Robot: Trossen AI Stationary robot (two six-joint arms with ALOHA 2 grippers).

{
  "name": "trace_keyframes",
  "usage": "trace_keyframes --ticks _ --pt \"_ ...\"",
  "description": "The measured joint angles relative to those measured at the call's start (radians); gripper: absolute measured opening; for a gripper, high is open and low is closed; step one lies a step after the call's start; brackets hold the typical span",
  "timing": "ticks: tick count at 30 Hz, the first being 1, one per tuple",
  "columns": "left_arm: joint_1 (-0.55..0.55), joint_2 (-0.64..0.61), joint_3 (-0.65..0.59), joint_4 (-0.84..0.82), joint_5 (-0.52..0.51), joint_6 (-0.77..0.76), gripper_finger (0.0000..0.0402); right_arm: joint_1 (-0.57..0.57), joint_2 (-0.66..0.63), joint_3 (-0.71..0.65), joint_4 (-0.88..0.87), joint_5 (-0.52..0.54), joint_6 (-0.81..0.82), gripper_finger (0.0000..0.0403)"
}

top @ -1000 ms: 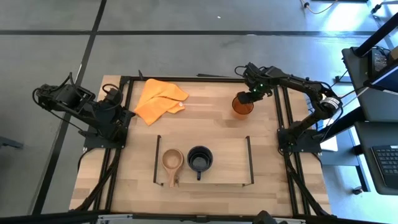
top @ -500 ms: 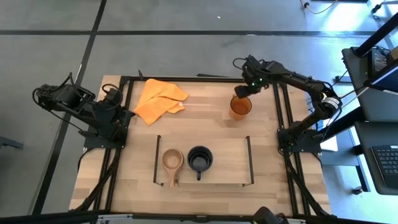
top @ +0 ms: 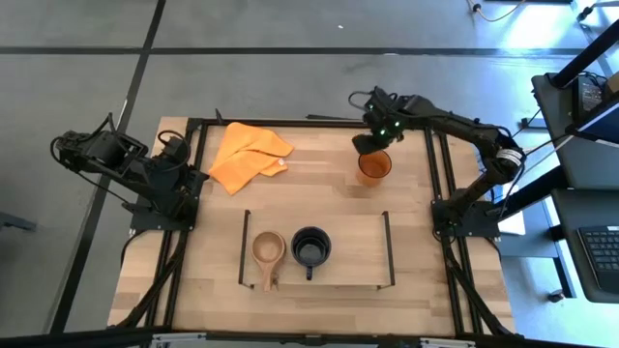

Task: Stack small to large cups/mugs on shelf
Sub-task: Put the orange mug on the shelf

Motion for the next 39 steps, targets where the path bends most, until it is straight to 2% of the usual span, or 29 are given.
trace_keyframes --ticks 9,18,22,27,30,35,39 --pt "0.0 0.0 0.0 0.001 0.0 -0.001 0.0032 0.084 0.043 -0.003 -0.099 0.062 0.003 0.0005" --pt "0.0 0.0 0.0 -0.02 0.0 -0.001 0.0032 0.191 0.042 0.005 -0.039 0.052 0.055 0.0004" --pt "0.0 0.0 0.0 -0.02 0.001 -0.003 0.0032 0.202 0.042 0.005 0.052 0.086 0.055 0.0002" --pt "0.0 0.0 0.0 -0.02 0.008 -0.009 0.0032 0.127 0.043 0.041 0.132 0.165 0.045 0.0002" --pt "0.0 0.0 0.0 -0.02 0.015 -0.01 0.0032 0.052 0.042 0.066 0.111 0.204 0.023 0.0002" --pt "0.0 0.0 0.0 -0.02 0.016 -0.01 0.0032 -0.106 0.069 0.061 -0.076 0.217 -0.026 0.0002" --pt "0.0 0.0 0.0 -0.021 0.015 -0.008 0.0032 -0.146 0.074 0.06 -0.141 0.203 -0.078 0.0002"
